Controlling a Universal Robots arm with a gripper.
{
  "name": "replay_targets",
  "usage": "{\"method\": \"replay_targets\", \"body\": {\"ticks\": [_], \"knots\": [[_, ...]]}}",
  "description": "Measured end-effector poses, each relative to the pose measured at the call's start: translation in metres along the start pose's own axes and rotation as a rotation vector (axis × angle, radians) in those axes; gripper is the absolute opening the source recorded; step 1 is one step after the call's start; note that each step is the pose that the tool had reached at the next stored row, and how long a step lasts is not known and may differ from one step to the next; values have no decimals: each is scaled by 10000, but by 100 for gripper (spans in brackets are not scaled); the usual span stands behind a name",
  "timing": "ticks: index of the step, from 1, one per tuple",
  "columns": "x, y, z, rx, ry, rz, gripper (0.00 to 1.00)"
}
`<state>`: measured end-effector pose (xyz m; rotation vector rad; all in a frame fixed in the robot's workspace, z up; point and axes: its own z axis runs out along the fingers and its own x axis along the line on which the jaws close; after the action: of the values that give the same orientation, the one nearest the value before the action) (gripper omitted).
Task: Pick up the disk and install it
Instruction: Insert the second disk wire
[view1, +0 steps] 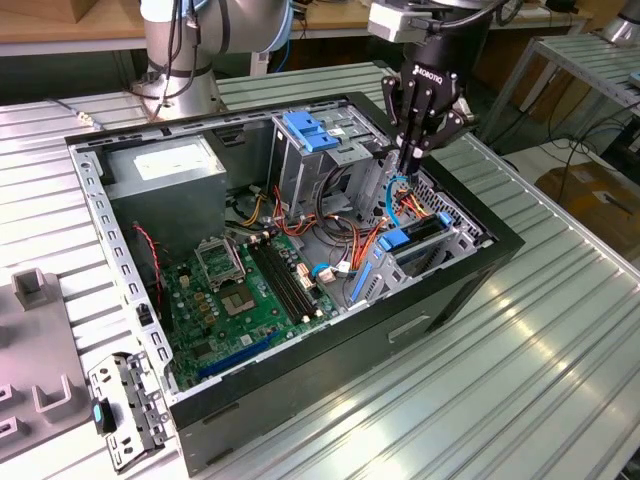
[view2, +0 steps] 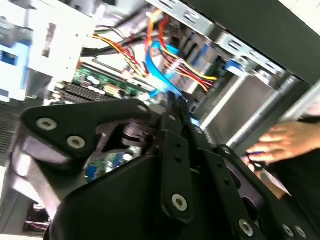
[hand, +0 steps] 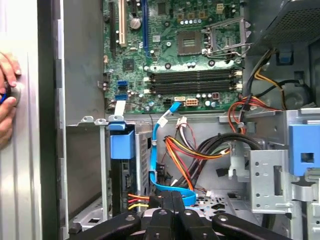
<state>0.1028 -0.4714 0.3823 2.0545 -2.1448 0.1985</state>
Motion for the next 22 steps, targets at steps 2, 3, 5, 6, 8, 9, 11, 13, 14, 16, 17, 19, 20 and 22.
{"method": "replay_targets", "body": {"ticks": [2, 3, 5, 6, 8, 9, 11, 13, 14, 16, 17, 19, 20, 22], "knots": [[-11, -1, 2, 16, 402, 11, 24], [-24, -3, 1, 24, 619, 19, 30], [-86, -21, 6, 33, 822, 23, 30], [-124, -29, 5, 35, 868, 24, 30], [-149, -33, 18, 35, 901, 26, 30], [-152, -33, 31, 36, 933, 28, 30], [-157, -35, 51, 39, 1009, 28, 30], [-162, -36, 76, 43, 1088, 30, 30], [-165, -36, 88, 44, 1119, 31, 30], [-171, -37, 114, 46, 1173, 33, 30], [-174, -39, 129, 47, 1203, 33, 30], [-180, -43, 154, 50, 1249, 35, 22], [-181, -44, 163, 50, 1261, 36, 16], [-184, -45, 176, 50, 1282, 36, 16]]}}
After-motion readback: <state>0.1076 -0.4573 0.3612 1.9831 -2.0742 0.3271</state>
